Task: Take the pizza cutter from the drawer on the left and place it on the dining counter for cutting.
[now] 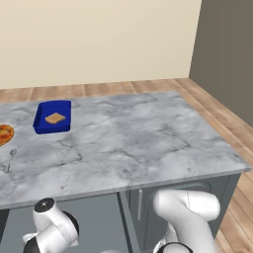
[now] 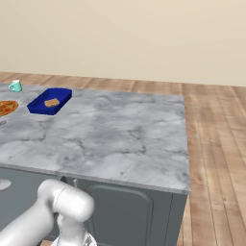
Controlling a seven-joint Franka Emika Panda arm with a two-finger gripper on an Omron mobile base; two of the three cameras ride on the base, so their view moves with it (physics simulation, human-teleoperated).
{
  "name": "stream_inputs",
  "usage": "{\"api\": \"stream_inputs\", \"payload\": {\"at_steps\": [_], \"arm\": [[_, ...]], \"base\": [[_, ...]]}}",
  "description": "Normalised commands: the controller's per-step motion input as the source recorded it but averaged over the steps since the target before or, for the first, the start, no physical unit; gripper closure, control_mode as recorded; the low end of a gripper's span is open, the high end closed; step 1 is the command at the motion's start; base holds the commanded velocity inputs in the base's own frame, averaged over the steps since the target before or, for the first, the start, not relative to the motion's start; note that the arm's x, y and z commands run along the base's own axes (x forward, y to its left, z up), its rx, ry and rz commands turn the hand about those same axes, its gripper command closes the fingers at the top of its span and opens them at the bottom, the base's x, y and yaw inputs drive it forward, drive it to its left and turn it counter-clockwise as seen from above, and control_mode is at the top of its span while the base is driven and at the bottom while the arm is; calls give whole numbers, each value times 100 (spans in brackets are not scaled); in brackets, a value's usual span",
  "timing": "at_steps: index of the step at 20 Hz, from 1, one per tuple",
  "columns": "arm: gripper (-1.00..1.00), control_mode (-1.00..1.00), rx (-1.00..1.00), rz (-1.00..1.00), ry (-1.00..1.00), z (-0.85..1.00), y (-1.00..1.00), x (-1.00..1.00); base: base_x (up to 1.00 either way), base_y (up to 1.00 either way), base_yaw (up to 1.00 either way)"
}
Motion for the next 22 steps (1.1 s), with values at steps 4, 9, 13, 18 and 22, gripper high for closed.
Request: {"api": "stream_inputs", "payload": {"at_steps": [4, 9, 13, 18, 22], "arm": [[100, -100, 0, 0, 0, 72, -1, -41], [100, -100, 0, 0, 0, 84, -6, -19], [100, -100, 0, 0, 0, 96, -5, -2], [100, -100, 0, 2, -1, 91, -25, -4], [100, -100, 0, 0, 0, 80, -53, 0]], "base": [[0, 0, 0], [0, 0, 0], [0, 0, 0], [0, 0, 0], [0, 0, 0]]}}
